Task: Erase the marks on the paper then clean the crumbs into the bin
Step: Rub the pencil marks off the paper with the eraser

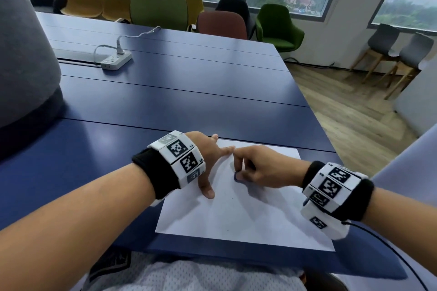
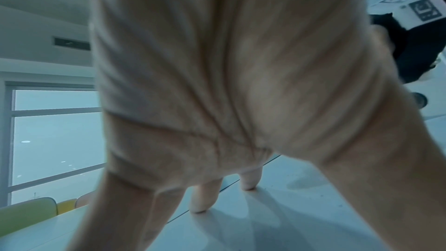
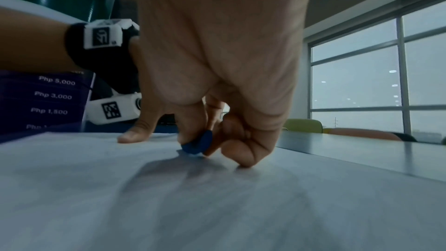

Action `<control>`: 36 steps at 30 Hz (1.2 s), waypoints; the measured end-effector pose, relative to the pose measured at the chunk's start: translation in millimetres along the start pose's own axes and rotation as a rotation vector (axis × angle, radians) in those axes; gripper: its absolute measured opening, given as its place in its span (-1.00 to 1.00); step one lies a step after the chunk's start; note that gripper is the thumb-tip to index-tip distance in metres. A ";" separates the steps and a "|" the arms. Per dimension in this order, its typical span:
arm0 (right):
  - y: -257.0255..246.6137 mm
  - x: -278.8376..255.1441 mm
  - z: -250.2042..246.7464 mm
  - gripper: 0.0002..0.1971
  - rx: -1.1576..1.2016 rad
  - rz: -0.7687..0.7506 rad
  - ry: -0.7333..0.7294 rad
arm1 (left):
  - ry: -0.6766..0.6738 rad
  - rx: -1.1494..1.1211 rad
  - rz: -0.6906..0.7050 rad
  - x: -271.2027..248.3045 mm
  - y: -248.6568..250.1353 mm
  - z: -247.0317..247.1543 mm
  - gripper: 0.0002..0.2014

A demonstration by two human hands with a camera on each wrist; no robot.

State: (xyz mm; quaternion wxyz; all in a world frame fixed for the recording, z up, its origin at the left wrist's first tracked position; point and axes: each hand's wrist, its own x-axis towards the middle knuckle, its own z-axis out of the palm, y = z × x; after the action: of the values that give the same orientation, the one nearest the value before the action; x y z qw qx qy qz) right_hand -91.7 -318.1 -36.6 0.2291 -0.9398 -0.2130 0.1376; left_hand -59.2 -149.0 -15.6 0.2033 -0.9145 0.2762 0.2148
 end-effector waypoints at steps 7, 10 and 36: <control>-1.0 -10.7 -11.3 -0.89 -0.043 0.026 -0.299 | -0.012 0.001 -0.018 -1.2 2.2 -1.3 0.28; 7.1 -6.2 -7.5 -0.79 -0.017 0.061 -0.039 | -0.005 0.018 -0.023 -1.9 2.7 -0.5 0.28; -5.8 -5.9 -12.6 -0.91 -0.046 0.024 -0.349 | -0.017 -0.015 -0.007 2.9 -1.3 1.0 0.30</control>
State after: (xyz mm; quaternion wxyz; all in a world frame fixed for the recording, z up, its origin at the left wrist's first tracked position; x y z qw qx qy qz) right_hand -94.3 -320.8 -22.0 0.1655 -0.9092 -0.2414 0.2962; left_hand -56.4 -148.7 -17.5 0.1996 -0.9151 0.2694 0.2238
